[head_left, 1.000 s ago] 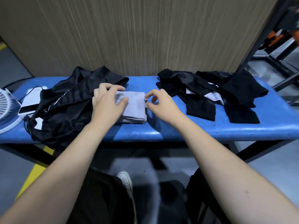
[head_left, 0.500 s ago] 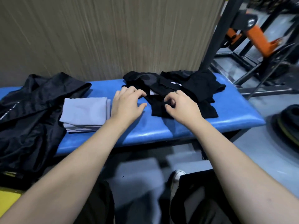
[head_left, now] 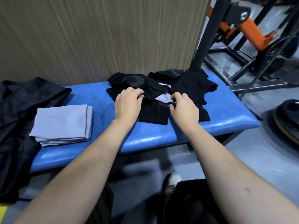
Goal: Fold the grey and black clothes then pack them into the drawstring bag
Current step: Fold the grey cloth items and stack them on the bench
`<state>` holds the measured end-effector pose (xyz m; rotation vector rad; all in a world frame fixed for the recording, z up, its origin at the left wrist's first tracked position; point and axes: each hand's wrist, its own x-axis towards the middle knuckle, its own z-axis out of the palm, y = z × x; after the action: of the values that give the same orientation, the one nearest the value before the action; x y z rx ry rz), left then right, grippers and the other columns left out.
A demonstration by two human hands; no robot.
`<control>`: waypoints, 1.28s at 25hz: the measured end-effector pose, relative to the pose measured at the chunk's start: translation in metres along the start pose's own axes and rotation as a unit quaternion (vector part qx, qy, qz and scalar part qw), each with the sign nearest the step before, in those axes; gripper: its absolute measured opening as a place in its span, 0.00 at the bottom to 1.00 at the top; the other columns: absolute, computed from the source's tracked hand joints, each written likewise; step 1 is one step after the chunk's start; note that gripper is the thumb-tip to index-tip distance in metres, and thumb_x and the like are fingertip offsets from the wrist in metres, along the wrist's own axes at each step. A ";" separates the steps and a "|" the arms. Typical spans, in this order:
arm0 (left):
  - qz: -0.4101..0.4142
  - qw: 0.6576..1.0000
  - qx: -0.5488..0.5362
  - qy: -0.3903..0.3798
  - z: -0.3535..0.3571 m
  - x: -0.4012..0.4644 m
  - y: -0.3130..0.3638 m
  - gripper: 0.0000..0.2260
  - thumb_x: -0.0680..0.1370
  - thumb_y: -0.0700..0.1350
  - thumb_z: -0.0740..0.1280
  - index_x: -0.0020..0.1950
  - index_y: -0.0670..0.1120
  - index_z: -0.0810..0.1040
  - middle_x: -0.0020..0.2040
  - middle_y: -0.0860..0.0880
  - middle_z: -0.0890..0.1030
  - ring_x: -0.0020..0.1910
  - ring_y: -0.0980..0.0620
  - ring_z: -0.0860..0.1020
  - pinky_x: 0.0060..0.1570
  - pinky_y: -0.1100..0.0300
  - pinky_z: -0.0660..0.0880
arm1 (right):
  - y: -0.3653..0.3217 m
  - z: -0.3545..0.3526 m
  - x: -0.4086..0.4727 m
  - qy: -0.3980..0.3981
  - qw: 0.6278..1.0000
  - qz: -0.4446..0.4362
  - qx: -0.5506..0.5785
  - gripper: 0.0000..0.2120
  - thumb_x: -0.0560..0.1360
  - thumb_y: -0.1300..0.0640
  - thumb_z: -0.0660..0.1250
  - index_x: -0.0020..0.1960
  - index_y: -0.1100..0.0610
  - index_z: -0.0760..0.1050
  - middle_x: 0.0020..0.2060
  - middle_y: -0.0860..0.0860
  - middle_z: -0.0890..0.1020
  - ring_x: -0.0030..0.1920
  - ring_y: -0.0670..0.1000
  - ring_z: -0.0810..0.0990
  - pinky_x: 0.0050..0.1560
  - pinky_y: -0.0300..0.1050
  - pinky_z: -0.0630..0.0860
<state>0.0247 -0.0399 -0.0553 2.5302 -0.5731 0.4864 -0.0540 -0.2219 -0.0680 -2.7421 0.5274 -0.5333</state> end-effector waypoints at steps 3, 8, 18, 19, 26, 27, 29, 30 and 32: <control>0.014 0.999 -0.021 0.044 -0.014 -0.002 0.002 0.06 0.80 0.45 0.65 0.54 0.51 0.81 0.47 0.52 0.78 0.46 0.50 0.75 0.44 0.58 0.69 | -0.007 -0.005 0.003 0.044 0.999 0.007 0.015 0.05 0.76 0.58 0.61 0.51 0.56 0.73 0.46 0.54 0.74 0.43 0.58 0.75 0.35 0.47 0.67; 0.034 0.983 -0.179 0.007 -0.047 -0.016 0.002 0.06 0.83 0.41 0.56 0.54 0.50 0.71 0.50 0.52 0.77 0.47 0.52 0.76 0.45 0.56 0.72 | -0.032 -0.031 -0.004 0.137 0.988 -0.045 0.046 0.04 0.72 0.59 0.59 0.46 0.57 0.69 0.45 0.53 0.73 0.44 0.56 0.70 0.33 0.47 0.65; 0.075 0.984 -0.139 -0.085 -0.091 -0.066 -0.033 0.11 0.74 0.34 0.62 0.47 0.49 0.76 0.48 0.54 0.77 0.47 0.54 0.76 0.48 0.53 0.75 | -0.024 -0.059 -0.051 -0.150 0.972 -0.151 0.100 0.08 0.71 0.60 0.65 0.45 0.49 0.70 0.47 0.47 0.77 0.48 0.55 0.77 0.47 0.55 0.77; 0.073 0.984 -0.124 -0.109 -0.094 -0.072 -0.038 0.11 0.75 0.35 0.63 0.47 0.51 0.77 0.47 0.54 0.77 0.46 0.54 0.76 0.48 0.54 0.75 | -0.023 -0.058 -0.055 -0.174 0.968 -0.164 0.080 0.09 0.71 0.61 0.66 0.44 0.48 0.69 0.47 0.47 0.76 0.48 0.54 0.76 0.48 0.56 0.77; 0.016 0.967 -0.081 -0.240 -0.097 -0.103 -0.046 0.06 0.78 0.45 0.66 0.54 0.53 0.76 0.43 0.54 0.75 0.44 0.52 0.74 0.44 0.59 0.68 | -0.020 -0.052 -0.071 -0.242 0.956 -0.132 0.100 0.10 0.70 0.60 0.71 0.47 0.48 0.74 0.51 0.47 0.71 0.53 0.50 0.74 0.55 0.51 0.76; -0.006 0.968 -0.092 -0.234 -0.099 -0.104 -0.045 0.07 0.78 0.48 0.66 0.56 0.54 0.75 0.43 0.53 0.76 0.43 0.52 0.74 0.44 0.58 0.69 | -0.018 -0.054 -0.071 -0.232 0.957 -0.110 0.131 0.10 0.71 0.59 0.72 0.48 0.48 0.75 0.52 0.48 0.71 0.53 0.51 0.75 0.56 0.49 0.75; -0.043 0.967 -0.107 -0.229 -0.099 -0.102 -0.045 0.10 0.80 0.52 0.65 0.60 0.54 0.73 0.45 0.54 0.76 0.45 0.52 0.74 0.47 0.58 0.69 | -0.014 -0.055 -0.068 -0.190 0.966 -0.053 0.165 0.09 0.72 0.54 0.72 0.50 0.48 0.75 0.53 0.51 0.71 0.49 0.51 0.76 0.55 0.48 0.76; -0.052 0.966 -0.105 -0.229 -0.097 -0.101 -0.044 0.12 0.81 0.52 0.64 0.63 0.54 0.72 0.48 0.54 0.75 0.47 0.52 0.74 0.48 0.58 0.69 | -0.010 -0.055 -0.065 -0.176 0.971 -0.023 0.160 0.09 0.73 0.52 0.71 0.52 0.48 0.74 0.52 0.52 0.72 0.48 0.52 0.76 0.52 0.49 0.76; -0.063 0.965 -0.100 -0.235 -0.093 -0.100 -0.042 0.15 0.81 0.53 0.64 0.67 0.54 0.70 0.53 0.54 0.71 0.53 0.51 0.73 0.52 0.57 0.69 | -0.005 -0.051 -0.062 -0.181 0.975 0.019 0.127 0.14 0.74 0.49 0.70 0.57 0.47 0.72 0.49 0.54 0.74 0.47 0.53 0.76 0.46 0.48 0.76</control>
<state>-0.0610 0.0738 -0.0396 2.4649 -0.5883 -0.2194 -0.1268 -0.2031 -0.0397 -2.4938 0.3889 -0.0769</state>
